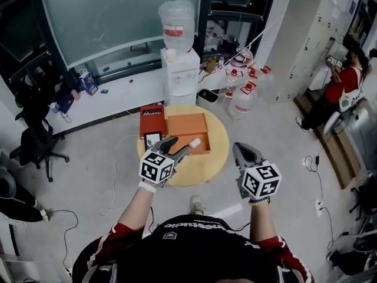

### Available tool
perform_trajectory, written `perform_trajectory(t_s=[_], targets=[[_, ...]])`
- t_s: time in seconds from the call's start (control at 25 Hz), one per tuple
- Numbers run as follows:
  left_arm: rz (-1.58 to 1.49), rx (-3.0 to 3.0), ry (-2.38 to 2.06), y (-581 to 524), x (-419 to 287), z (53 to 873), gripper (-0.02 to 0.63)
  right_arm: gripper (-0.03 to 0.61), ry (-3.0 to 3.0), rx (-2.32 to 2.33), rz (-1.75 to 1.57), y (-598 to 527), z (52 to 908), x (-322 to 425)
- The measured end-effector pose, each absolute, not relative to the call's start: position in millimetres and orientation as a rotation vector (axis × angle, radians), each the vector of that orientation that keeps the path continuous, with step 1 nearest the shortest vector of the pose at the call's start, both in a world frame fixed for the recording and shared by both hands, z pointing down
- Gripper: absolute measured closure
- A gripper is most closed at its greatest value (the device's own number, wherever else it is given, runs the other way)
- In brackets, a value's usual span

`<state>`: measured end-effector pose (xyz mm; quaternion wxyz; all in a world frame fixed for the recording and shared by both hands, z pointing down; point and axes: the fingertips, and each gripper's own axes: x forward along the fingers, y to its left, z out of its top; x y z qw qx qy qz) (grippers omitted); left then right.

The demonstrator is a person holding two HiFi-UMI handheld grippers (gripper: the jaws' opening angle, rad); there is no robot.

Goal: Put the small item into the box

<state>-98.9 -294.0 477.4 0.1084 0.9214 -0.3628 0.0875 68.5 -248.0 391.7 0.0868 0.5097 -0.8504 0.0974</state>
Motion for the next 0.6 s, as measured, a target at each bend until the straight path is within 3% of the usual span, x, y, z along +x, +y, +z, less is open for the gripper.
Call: perform_trajectory(t_s=[0.6], targets=[[0.039,2.794,-1.226,-264,-144,379,0.39,0.554,-2.649,1.511,0.228,-242,353,39]])
